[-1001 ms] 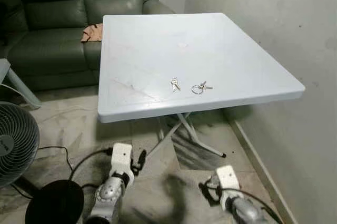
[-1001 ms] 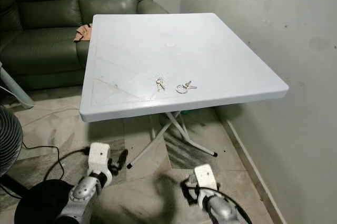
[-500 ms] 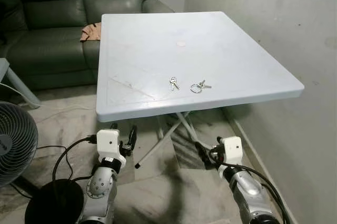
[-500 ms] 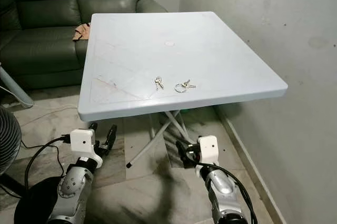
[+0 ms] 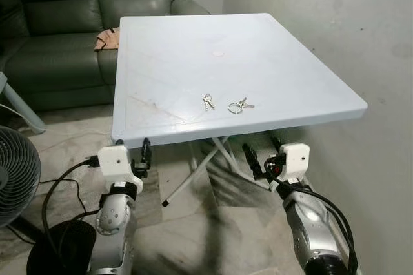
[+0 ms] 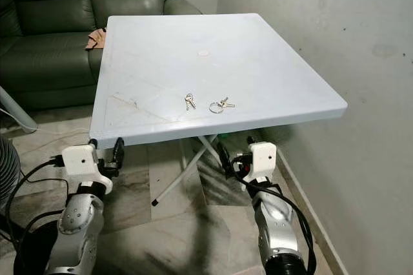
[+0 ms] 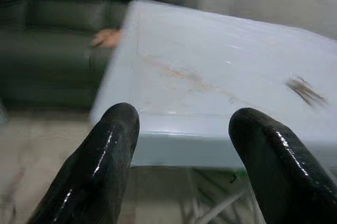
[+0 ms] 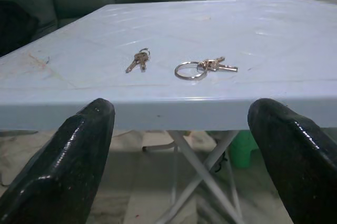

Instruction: Hang keys on a hook

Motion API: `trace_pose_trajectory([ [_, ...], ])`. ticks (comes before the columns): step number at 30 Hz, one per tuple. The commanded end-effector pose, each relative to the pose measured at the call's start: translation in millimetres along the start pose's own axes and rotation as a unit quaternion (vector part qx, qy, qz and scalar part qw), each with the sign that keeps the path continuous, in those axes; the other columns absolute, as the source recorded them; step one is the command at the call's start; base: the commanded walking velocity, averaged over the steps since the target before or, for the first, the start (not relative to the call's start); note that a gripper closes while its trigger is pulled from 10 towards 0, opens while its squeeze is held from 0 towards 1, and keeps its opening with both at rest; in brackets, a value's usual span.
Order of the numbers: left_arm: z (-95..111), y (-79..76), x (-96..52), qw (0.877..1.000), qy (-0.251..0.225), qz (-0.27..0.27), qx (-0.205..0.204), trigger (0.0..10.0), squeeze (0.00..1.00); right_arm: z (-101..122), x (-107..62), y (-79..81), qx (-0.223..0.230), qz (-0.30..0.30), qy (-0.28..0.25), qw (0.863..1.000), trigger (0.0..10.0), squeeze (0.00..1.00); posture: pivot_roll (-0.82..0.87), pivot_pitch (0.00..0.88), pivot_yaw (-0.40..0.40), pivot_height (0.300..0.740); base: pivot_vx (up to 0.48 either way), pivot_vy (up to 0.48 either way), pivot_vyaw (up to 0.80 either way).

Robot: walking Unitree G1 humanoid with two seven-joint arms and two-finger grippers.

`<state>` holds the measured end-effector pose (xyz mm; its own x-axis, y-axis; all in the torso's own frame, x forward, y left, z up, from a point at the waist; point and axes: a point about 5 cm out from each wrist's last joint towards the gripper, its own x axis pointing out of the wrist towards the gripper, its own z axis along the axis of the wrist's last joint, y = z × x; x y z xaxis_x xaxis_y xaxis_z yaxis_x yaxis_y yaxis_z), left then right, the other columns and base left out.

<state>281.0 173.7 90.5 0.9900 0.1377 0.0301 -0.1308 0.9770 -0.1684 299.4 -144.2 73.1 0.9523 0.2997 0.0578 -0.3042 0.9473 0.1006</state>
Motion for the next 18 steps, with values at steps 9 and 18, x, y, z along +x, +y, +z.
trace_pose_trajectory([
  [9, 57, 26.6, 7.5, 0.995, -0.064, 0.078, 0.016, 10.0, 0.00, 22, 6.1, 3.0, 0.006, 0.029, -0.012, 1.000, 10.0, 0.00, -0.11, 0.000, -0.037, 0.740, 0.000, 0.000, 0.00],
  [18, 52, 16.6, -13.3, 0.996, -0.055, -0.003, 0.070, 10.0, 0.00, 33, 6.7, 7.0, -0.029, 0.040, -0.012, 0.999, 10.0, 0.00, -0.11, 0.000, -0.047, 0.740, 0.000, 0.000, 0.00],
])
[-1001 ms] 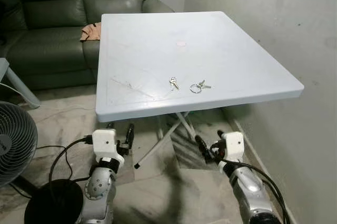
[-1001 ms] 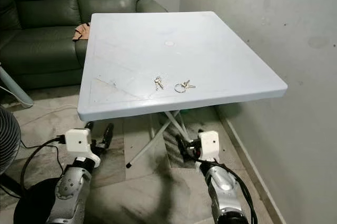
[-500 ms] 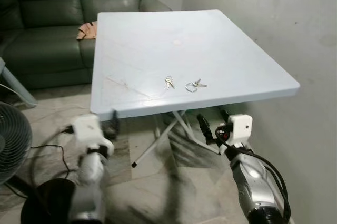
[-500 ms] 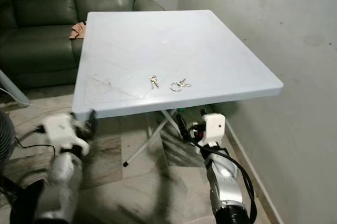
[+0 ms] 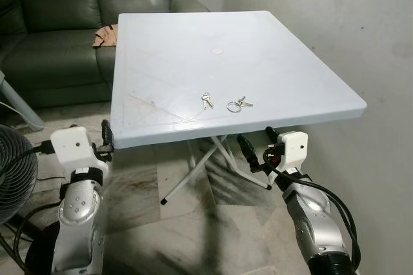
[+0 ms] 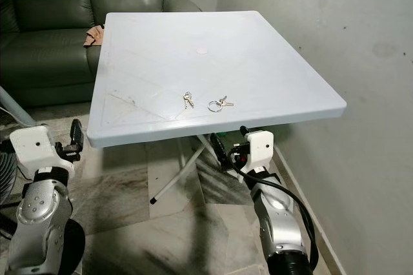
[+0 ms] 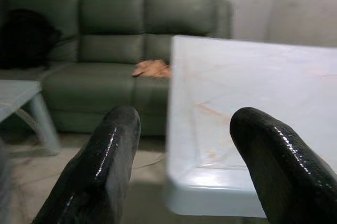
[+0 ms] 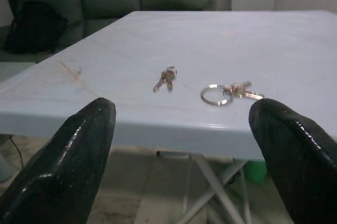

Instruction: Hang keys on a hook

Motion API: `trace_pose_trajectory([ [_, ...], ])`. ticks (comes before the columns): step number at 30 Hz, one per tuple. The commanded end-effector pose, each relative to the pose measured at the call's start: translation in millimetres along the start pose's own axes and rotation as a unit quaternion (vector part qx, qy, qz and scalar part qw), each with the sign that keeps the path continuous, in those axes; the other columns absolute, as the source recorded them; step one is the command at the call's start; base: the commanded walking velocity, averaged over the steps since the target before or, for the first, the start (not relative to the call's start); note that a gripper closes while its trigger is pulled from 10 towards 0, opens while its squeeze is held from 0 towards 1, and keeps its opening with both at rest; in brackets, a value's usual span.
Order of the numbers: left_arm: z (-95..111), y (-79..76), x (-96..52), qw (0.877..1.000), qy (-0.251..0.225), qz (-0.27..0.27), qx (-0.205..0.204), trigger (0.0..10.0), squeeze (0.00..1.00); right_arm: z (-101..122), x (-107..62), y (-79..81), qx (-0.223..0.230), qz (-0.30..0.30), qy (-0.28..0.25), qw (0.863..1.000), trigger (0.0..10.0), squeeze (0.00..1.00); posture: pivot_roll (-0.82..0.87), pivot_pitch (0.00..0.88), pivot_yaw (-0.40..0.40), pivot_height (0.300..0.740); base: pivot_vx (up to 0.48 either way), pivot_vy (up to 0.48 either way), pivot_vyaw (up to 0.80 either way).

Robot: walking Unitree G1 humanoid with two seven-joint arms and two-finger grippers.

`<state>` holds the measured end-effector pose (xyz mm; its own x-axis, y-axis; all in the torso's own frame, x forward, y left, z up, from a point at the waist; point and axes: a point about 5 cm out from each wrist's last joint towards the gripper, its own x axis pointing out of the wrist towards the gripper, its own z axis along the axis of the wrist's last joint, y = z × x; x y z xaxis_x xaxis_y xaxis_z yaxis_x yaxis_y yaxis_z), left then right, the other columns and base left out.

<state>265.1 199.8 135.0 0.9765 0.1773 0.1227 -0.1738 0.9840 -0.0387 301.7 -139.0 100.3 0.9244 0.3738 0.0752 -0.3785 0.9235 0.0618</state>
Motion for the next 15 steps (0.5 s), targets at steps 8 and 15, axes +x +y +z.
trace_pose_trajectory([
  [8, 5, -7.3, -14.8, 0.998, -0.022, -0.051, 0.002, 10.0, 0.00, 24, 4.8, -2.9, -0.036, 0.001, -0.019, 0.999, 10.0, 0.00, -0.11, 0.000, -0.054, 0.740, 0.000, 0.000, 0.00],
  [15, 3, -4.7, -18.9, 0.998, -0.013, -0.059, 0.002, 10.0, 0.00, 26, 3.7, -5.7, -0.038, -0.012, -0.016, 0.999, 10.0, 0.00, -0.11, 0.000, -0.055, 0.740, 0.000, 0.000, 0.00],
])
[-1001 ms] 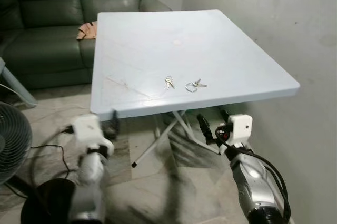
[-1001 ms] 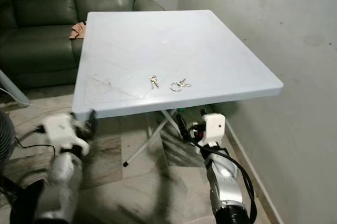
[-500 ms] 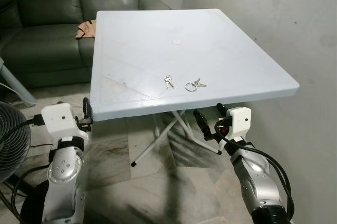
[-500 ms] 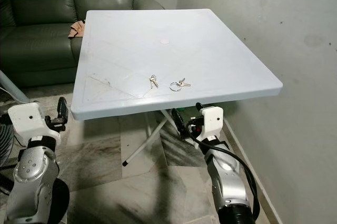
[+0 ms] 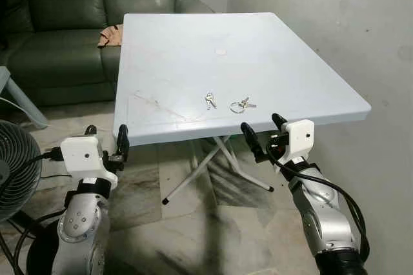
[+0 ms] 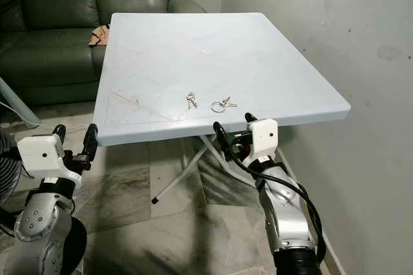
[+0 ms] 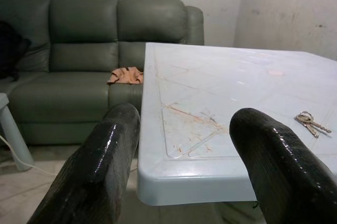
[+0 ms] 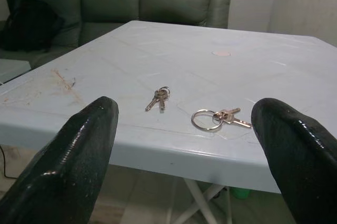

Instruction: Hang keys on a hook

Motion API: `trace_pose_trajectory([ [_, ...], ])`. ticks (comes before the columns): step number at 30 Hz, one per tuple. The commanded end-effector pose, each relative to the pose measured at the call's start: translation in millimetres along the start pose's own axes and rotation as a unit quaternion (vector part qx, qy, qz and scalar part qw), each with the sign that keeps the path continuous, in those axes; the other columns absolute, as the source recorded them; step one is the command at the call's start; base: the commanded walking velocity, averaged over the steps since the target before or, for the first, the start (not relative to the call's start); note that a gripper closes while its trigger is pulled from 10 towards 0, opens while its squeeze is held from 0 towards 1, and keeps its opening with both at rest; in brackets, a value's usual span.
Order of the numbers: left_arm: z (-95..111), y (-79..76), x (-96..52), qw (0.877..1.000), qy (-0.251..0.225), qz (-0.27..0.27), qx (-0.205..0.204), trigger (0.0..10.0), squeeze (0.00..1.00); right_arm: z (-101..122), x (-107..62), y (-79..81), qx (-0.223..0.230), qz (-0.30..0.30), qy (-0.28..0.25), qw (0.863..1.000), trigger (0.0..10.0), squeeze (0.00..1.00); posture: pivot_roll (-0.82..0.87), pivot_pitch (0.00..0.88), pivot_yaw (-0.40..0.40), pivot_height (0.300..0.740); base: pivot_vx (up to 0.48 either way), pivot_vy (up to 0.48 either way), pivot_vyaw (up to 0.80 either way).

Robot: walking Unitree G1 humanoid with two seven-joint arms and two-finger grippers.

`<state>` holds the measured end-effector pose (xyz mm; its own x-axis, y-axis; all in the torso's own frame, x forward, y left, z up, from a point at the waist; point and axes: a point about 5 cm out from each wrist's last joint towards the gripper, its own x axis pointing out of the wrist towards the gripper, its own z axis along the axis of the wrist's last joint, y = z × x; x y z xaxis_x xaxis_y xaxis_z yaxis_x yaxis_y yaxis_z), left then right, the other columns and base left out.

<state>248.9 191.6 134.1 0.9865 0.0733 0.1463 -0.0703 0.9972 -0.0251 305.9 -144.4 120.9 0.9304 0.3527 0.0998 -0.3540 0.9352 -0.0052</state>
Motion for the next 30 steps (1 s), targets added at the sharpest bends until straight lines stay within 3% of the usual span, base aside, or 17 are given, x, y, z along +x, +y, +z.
trace_pose_trajectory([
  [1, 2, 0.6, -1.7, 1.000, -0.003, -0.007, 0.002, 10.0, 0.00, 5, 0.4, -0.8, -0.003, -0.001, -0.003, 1.000, 10.0, 0.00, -0.11, 0.000, -0.055, 0.740, 0.000, 0.000, 0.00],
  [4, -2, 8.0, -5.0, 1.000, 0.015, 0.000, -0.011, 10.0, 0.00, 3, -0.6, -7.8, 0.002, -0.026, -0.001, 1.000, 10.0, 0.00, -0.11, 0.000, -0.060, 0.740, 0.000, 0.000, 0.00],
  [18, 0, 4.6, 4.1, 0.999, 0.023, -0.013, -0.018, 10.0, 0.00, 1, 0.5, -3.5, -0.003, -0.016, 0.004, 1.000, 10.0, 0.00, -0.11, 0.000, -0.056, 0.740, 0.000, 0.000, 0.00],
  [30, 2, 1.7, 10.4, 0.999, 0.022, -0.024, -0.018, 10.0, 0.00, 0, 1.4, -3.2, -0.005, -0.014, 0.006, 1.000, 10.0, 0.00, -0.10, 0.000, -0.048, 0.740, 0.267, 0.000, 0.00],
])
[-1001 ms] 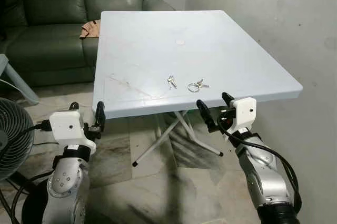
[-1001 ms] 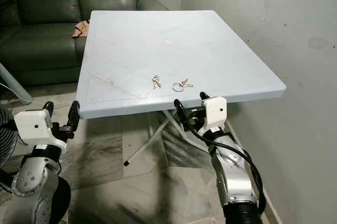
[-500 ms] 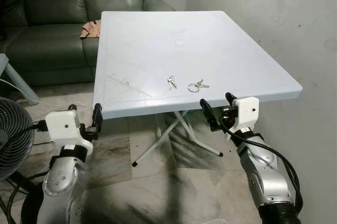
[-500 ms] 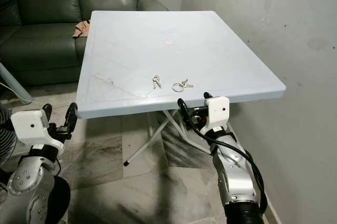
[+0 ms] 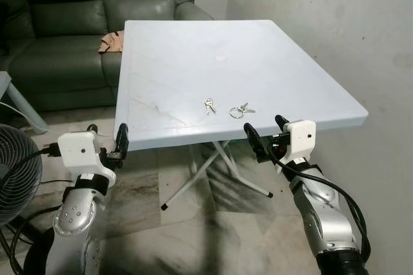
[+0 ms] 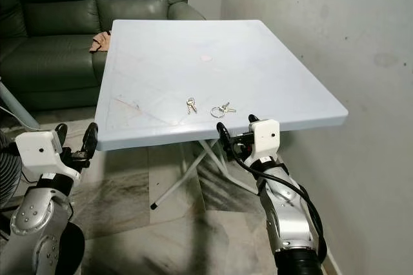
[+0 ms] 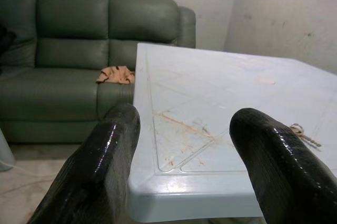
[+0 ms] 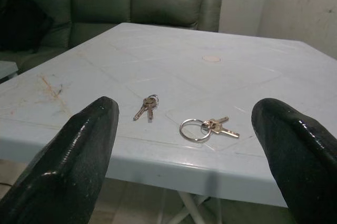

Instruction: Hang keys on a hook

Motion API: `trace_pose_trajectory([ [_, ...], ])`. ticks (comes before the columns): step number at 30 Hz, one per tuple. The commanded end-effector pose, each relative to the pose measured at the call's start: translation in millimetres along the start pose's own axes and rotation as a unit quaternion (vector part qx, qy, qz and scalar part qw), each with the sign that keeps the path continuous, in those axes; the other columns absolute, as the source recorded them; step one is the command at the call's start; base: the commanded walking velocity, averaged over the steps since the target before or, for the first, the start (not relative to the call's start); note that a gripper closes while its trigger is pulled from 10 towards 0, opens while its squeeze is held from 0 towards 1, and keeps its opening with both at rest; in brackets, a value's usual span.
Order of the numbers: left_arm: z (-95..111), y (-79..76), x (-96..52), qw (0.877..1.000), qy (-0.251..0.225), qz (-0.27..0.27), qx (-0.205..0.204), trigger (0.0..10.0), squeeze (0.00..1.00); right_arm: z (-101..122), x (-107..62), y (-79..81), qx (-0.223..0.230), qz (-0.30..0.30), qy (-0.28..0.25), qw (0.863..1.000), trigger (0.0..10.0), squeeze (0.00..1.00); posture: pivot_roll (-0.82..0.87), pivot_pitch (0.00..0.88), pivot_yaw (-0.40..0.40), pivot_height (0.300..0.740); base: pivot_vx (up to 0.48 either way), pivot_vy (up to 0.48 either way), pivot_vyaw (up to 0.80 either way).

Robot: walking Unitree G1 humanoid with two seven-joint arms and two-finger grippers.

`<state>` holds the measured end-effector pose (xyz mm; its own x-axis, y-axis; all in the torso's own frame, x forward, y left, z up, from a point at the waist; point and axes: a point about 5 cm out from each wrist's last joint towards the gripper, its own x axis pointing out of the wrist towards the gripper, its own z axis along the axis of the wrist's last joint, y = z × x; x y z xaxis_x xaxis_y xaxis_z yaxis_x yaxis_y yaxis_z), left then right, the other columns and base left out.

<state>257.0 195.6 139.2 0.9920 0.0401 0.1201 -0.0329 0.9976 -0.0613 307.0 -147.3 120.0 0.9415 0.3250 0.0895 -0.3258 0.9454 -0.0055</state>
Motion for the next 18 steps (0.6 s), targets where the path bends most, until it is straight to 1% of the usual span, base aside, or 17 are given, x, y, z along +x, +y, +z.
trace_pose_trajectory([
  [1, -1.6, -2.2, 1.7, 1.000, 0.008, -0.010, 0.002, 10.0, 0.00, 0.1, 1.5, 0.4, -0.005, 0.003, 0.001, 1.000, 10.0, 0.00, -0.10, 0.000, -0.048, 0.740, 0.274, 0.000, 0.00],
  [4, -1.9, -3.4, 1.9, 1.000, 0.008, -0.012, 0.002, 10.0, 0.00, -1.4, 1.5, 1.4, -0.011, 0.007, 0.005, 1.000, 10.0, 0.00, -0.10, 0.000, -0.049, 0.740, 0.271, 0.000, 0.00],
  [18, -2.3, -4.5, 2.4, 1.000, 0.009, -0.017, 0.003, 10.0, 0.00, -2.8, 2.0, 2.0, -0.012, 0.013, 0.011, 1.000, 10.0, 0.00, -0.10, 0.000, -0.051, 0.740, 0.284, 0.000, 0.00],
])
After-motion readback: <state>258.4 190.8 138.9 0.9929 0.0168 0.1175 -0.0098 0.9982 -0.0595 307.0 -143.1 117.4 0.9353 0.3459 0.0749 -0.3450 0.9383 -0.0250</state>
